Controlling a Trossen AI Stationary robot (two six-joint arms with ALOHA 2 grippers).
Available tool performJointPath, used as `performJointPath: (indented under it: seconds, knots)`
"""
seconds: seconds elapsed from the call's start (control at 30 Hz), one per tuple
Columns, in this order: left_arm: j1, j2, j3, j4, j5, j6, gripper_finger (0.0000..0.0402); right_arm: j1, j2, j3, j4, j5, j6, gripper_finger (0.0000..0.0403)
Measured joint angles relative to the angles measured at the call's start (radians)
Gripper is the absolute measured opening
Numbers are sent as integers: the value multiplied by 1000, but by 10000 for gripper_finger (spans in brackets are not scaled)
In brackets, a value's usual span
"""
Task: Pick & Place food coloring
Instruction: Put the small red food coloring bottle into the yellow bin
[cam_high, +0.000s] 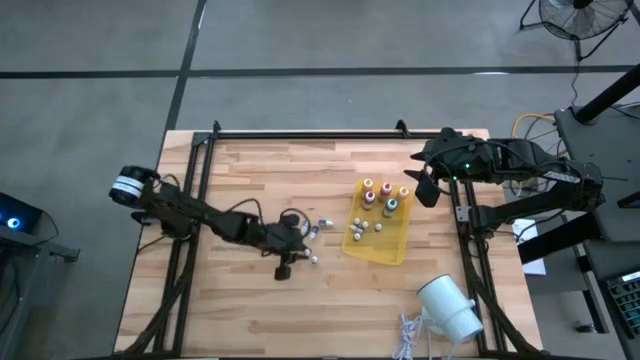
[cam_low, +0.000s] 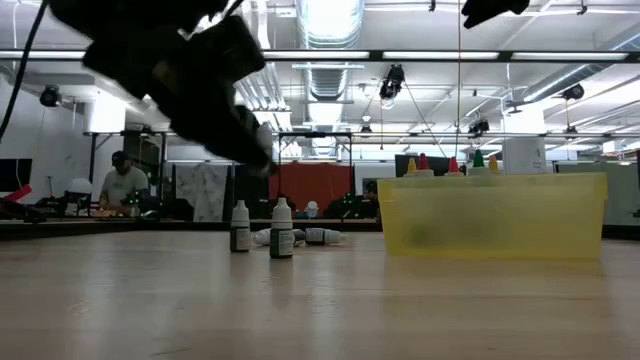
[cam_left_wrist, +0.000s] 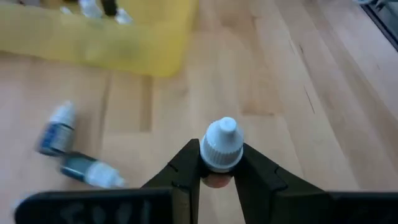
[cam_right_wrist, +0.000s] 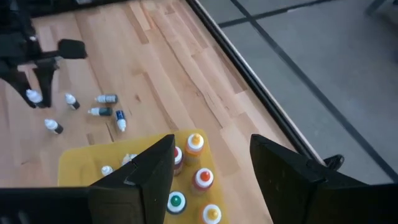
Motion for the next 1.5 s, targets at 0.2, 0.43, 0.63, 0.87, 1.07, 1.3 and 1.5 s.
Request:
performJointPath:
  seconds: [0.2,0.43,0.63,0.87,1.07,1.3,1.5]
  knots:
    - [97,-76,201,-299,92,45,57,0,-3,60,-1,-12,-34,201]
    - [195,-83,453,-682,147,177,56,0,9,123,-2,-80,-194,201]
    - [316,-83,570,-732,190,197,56,0,36,180,-3,-79,-305,201]
    - [426,-72,745,-736,378,163,56,0,89,277,-5,-220,-365,201]
    - [462,-43,898,-849,427,149,56,0,176,390,-62,-300,-398,201]
    - [461,2,962,-857,576,91,56,0,294,533,-128,-331,-498,201]
    - [460,49,965,-833,665,59,56,0,382,638,-138,-454,-531,201]
